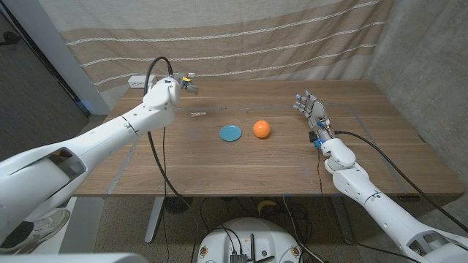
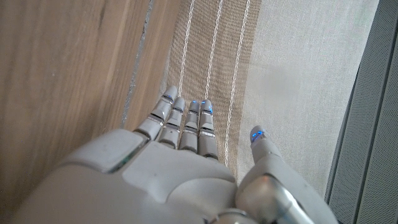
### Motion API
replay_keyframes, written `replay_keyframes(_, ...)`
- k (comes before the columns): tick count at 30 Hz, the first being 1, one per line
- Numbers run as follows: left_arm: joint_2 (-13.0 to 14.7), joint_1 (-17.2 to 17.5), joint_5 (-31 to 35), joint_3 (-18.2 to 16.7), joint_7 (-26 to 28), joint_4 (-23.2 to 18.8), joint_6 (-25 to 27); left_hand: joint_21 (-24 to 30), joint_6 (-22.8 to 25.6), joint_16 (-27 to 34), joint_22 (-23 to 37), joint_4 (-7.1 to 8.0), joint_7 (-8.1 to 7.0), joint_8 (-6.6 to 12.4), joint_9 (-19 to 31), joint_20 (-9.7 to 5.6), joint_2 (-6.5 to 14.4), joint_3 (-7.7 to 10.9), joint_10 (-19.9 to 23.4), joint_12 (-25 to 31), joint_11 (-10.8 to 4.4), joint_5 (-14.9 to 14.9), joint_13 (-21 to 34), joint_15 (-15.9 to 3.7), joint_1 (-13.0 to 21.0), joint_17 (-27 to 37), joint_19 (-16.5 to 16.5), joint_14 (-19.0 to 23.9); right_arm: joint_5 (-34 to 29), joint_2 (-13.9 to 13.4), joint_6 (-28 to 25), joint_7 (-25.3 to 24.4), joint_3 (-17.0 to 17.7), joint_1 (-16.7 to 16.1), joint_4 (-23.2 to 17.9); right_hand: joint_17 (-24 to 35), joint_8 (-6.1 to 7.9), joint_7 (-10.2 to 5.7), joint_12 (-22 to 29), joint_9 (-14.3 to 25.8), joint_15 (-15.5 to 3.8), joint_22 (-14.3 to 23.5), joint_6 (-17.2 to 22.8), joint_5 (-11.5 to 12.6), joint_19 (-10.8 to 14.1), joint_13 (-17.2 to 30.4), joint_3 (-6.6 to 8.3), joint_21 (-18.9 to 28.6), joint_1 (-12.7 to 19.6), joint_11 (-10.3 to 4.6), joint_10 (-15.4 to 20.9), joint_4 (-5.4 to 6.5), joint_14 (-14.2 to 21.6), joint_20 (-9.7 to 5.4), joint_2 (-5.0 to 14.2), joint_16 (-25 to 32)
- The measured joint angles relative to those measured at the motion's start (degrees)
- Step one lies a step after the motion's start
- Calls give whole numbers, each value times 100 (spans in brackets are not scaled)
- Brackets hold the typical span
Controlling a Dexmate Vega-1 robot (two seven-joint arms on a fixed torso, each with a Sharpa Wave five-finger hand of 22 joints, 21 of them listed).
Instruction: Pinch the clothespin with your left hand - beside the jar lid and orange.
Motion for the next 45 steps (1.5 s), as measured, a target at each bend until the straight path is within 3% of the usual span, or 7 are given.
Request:
replay_keyframes(9, -83, -202, 389, 298, -264, 152, 169, -66, 341, 0, 0, 28, -258, 161, 0, -122, -355, -106, 1, -45, -125, 0, 16, 0, 666, 0, 122, 0, 6, -1, -4, 14, -3, 16, 23, 0, 0, 12, 0, 28, 0, 0, 30, 0, 21, 0, 0, 0, 0, -10, 52, 0, -1, -21, 0, 0)
replay_keyframes(22, -244, -373, 779, 541, -620, 443, 267, -126, 739, -27, 0, 48, -329, 359, 54, -224, -584, -308, 103, -78, -226, 0, 16, 2, 1255, 0, 224, 42, 9, 6, -17, 23, -10, 35, 49, 26, 0, 32, 20, 28, 0, -1, 112, 0, 41, 26, 0, -47, 0, 21, 82, 1, -1, 0, 0, 33)
replay_keyframes(33, -358, -292, 1067, 559, -433, 664, 218, -148, 789, -27, 0, 68, -319, 444, 107, -245, -667, -494, 205, -77, -327, 0, 15, 0, 1482, -1, 327, 189, 9, 26, -37, 29, -33, 73, 88, 26, 0, 53, 20, 27, 0, -1, 133, 0, 41, 26, 0, -62, 0, 31, 133, 1, 41, 0, 0, 67)
replay_keyframes(45, -441, -200, 1063, 530, -172, 904, 8, -169, 862, -27, 0, 115, -329, 466, 107, -265, -641, -588, 237, -77, -295, 0, 15, 0, 1568, -1, 348, 205, -6, 47, -58, 30, -58, 105, 109, 53, 0, 42, 19, 27, 0, -2, 162, 0, 61, 53, -15, -84, 0, 31, 133, -15, 40, 20, 0, 67)
